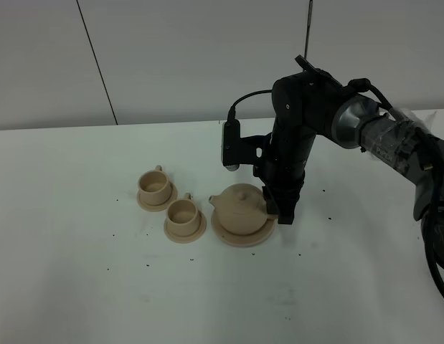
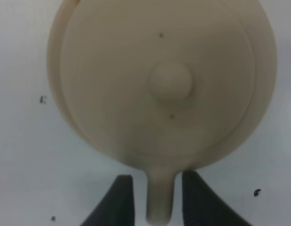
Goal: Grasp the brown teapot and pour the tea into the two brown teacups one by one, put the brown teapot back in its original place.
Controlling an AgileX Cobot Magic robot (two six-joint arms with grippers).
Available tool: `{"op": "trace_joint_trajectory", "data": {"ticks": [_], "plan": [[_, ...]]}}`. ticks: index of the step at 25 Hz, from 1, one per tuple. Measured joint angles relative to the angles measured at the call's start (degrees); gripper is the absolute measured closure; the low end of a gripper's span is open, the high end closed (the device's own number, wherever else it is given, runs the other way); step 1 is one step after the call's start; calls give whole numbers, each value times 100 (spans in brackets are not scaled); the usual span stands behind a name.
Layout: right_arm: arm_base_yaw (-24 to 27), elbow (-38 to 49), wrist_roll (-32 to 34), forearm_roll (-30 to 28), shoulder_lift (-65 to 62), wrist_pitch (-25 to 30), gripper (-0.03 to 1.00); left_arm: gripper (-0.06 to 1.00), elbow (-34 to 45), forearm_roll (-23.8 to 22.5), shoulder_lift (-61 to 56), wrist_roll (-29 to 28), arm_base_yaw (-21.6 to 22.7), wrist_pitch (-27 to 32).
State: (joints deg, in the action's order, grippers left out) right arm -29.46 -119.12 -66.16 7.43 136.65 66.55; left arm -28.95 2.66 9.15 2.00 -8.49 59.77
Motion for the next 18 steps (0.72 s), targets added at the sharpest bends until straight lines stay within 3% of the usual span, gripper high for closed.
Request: {"op": "trace_joint_trajectory", "data": {"ticks": [13, 18], "plan": [[38, 0, 10, 234, 43, -13, 73, 71, 0, 0, 0, -5, 0, 0], [46, 0, 20, 241, 48, -31, 78, 71, 0, 0, 0, -5, 0, 0]]}}
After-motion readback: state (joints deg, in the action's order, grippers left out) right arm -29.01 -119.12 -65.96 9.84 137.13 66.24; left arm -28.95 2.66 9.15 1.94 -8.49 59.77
